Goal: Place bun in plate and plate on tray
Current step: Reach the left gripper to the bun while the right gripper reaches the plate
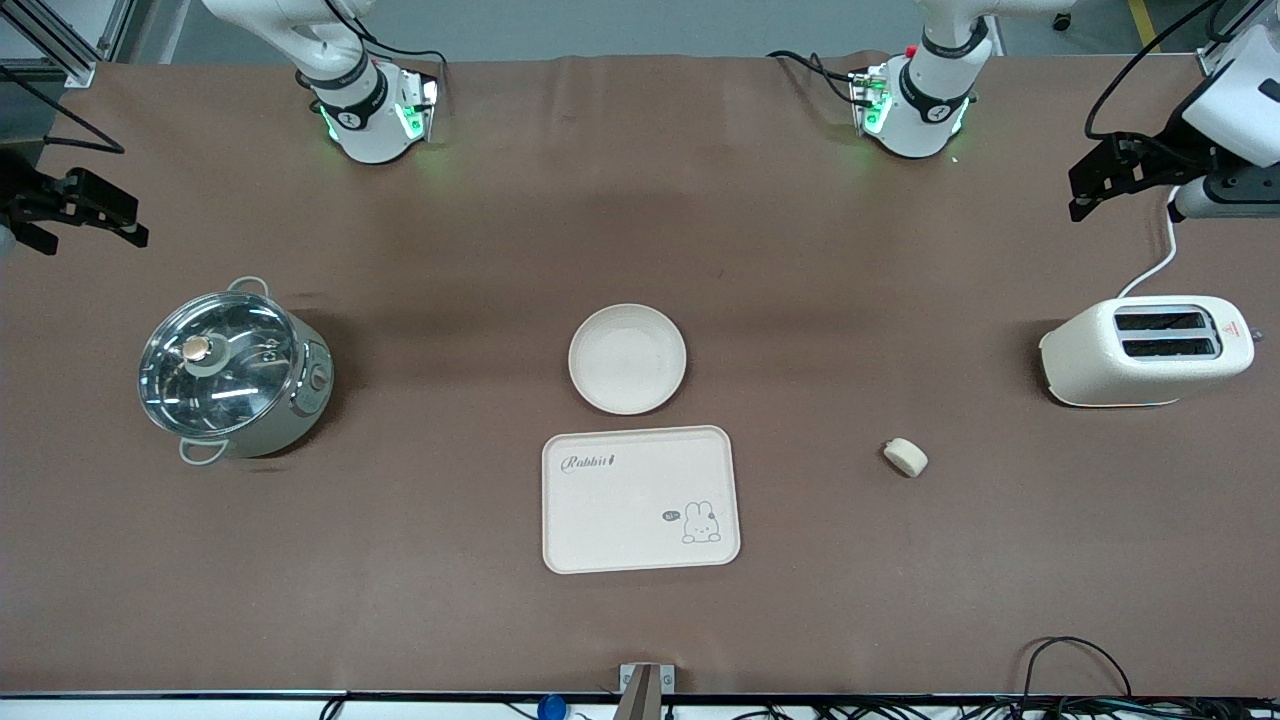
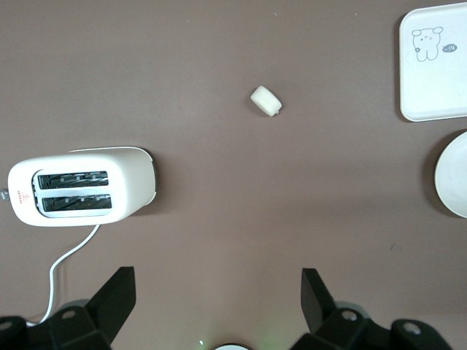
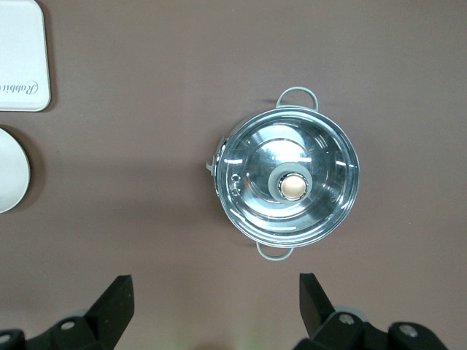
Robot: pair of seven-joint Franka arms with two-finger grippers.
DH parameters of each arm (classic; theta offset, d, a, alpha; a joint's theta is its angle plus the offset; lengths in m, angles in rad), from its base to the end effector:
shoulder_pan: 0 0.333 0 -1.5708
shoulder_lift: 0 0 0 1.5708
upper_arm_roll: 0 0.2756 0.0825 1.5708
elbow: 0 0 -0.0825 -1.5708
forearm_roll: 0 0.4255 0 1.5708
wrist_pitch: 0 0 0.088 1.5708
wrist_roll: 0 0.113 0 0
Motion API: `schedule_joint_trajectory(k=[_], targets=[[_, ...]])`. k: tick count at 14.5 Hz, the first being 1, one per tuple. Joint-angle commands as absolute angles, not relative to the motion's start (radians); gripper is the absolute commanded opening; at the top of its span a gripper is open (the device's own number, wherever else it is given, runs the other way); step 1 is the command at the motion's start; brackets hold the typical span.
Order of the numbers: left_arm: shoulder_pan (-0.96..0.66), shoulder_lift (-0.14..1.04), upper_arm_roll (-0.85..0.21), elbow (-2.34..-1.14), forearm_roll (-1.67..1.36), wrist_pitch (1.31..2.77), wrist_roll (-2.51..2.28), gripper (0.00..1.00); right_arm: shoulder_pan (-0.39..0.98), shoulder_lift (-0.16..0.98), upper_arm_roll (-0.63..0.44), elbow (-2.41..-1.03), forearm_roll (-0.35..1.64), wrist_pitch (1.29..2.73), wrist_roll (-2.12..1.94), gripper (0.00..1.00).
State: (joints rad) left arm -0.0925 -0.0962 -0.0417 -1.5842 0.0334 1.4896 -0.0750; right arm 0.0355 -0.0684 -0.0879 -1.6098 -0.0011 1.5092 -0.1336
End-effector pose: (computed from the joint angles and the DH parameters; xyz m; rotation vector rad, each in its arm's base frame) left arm 0.5564 -0.0721 0.6198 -3.1034 0.0873 -0.0084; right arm 0.5699 -0.0315 0.5926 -3.1307 -0.1276 0.0499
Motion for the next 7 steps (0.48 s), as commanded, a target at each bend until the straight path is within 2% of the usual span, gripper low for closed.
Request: schedule_joint_trajectory(k=[1,3,5,7], targets=[[-0.089,-0.088,-0.035,-1.582,0.014,1.482,-0.055,1.00,0.041,-0.074,-0.094,-1.615,0.014,1.514,-0.132,1.00],[-0.087,-0.069,-0.035,-1.574,0.020,1.486,-0.057,1.00,0.041,-0.074,-0.094,-1.615,0.014,1.514,-0.132,1.00],[-0.089,0.000,-0.032,-1.502,0.029,1.485,-0.063,1.00,0.041,-0.072,-0.094,-1.617,0.014,1.519,-0.132,1.00],[-0.086,0.053,-0.031,-1.497,0.029,1.493,-0.078,1.00,0.048,-0.068,-0.092,-1.630,0.015,1.531,-0.130,1.00]])
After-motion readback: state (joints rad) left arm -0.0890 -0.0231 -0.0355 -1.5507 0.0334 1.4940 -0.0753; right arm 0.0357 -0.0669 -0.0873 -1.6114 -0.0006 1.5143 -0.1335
